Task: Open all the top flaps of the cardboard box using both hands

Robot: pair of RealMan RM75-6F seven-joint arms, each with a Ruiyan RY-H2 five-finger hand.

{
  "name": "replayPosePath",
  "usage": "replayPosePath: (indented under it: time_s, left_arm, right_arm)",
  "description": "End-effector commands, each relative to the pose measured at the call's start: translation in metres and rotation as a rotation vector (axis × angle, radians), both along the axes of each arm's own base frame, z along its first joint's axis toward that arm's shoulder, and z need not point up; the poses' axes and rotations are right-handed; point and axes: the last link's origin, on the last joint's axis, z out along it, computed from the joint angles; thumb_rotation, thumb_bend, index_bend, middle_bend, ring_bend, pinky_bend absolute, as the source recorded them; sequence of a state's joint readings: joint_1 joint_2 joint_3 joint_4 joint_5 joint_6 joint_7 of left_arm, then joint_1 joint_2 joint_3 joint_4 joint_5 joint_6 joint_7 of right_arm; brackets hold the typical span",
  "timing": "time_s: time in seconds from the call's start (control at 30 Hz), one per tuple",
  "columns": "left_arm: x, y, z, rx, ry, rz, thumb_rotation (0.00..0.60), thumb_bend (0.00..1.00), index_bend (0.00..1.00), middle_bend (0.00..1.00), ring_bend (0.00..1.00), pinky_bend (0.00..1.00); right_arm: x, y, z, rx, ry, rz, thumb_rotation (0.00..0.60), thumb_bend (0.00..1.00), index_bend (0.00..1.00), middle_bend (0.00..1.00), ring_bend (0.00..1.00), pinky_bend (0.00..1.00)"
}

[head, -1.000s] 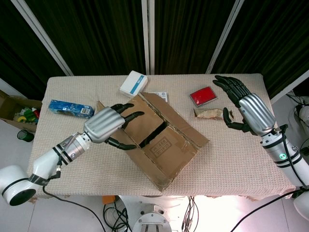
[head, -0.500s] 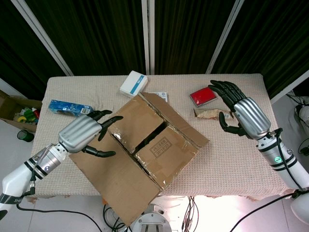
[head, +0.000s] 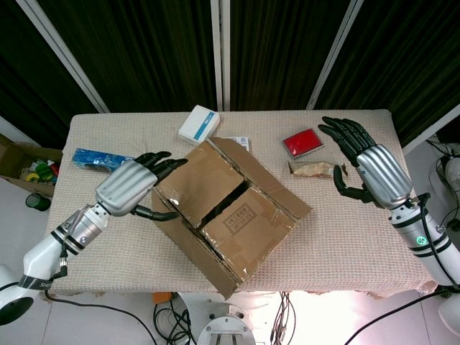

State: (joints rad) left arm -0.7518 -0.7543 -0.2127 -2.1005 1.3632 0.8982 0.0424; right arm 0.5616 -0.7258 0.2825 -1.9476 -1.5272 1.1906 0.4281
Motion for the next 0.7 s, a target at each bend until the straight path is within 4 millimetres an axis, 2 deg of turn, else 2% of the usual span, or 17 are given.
replayPosePath:
  time_s: [0.03,0.2,0.33,0.37,0.43,0.5,0.57,0.6,0.7]
  left_arm:
    - [0.003,0.015,-0.03,0.038,0.012,0.006,0.0,0.05,0.03,0.1,0.05,0.19]
    - [0.017,0.026,-0.064,0.035,0.059,-0.012,0.0,0.05,0.02,0.09,0.04,0.19]
    - [0.026,0.034,-0.084,0.05,0.1,-0.032,0.012,0.05,0.0,0.06,0.03,0.17]
    - [0.028,0.035,-0.087,0.053,0.111,-0.036,0.042,0.05,0.0,0.05,0.03,0.16]
    - [0.032,0.038,-0.094,0.061,0.136,-0.041,0.176,0.05,0.0,0.02,0.02,0.16]
    - [0.034,0.04,-0.097,0.07,0.173,-0.048,0.419,0.06,0.0,0.0,0.01,0.15]
    - [0.037,0.041,-0.099,0.077,0.19,-0.049,0.57,0.06,0.0,0.0,0.0,0.14]
    - [0.038,0.041,-0.1,0.077,0.196,-0.042,0.595,0.06,0.0,0.0,0.0,0.14]
    - [0.04,0.039,-0.102,0.068,0.199,-0.023,0.6,0.06,0.0,0.0,0.0,0.14]
  right_arm:
    - [0.0,-0.001,0.001,-0.001,0.0,-0.004,0.6,0.68,0.0,0.03,0.0,0.0]
    - [-0.001,-0.001,0.0,-0.001,0.006,-0.009,0.6,0.68,0.0,0.02,0.0,0.0]
    - [-0.003,-0.002,0.001,-0.008,0.015,-0.013,0.6,0.68,0.0,0.02,0.0,0.0]
    - [-0.003,-0.002,0.002,-0.009,0.016,-0.015,0.6,0.68,0.0,0.02,0.0,0.0]
    - [-0.004,-0.002,0.003,-0.012,0.016,-0.02,0.6,0.68,0.0,0.02,0.0,0.0]
    - [-0.006,-0.003,0.004,-0.014,0.017,-0.024,0.6,0.68,0.0,0.02,0.0,0.0]
    - [-0.007,-0.003,0.004,-0.016,0.016,-0.027,0.6,0.68,0.0,0.02,0.0,0.0]
    - [-0.008,-0.003,0.005,-0.016,0.015,-0.03,0.6,0.68,0.0,0.02,0.0,0.0]
    - [-0.011,-0.005,0.005,-0.016,0.015,-0.035,0.6,0.68,0.0,0.02,0.0,0.0]
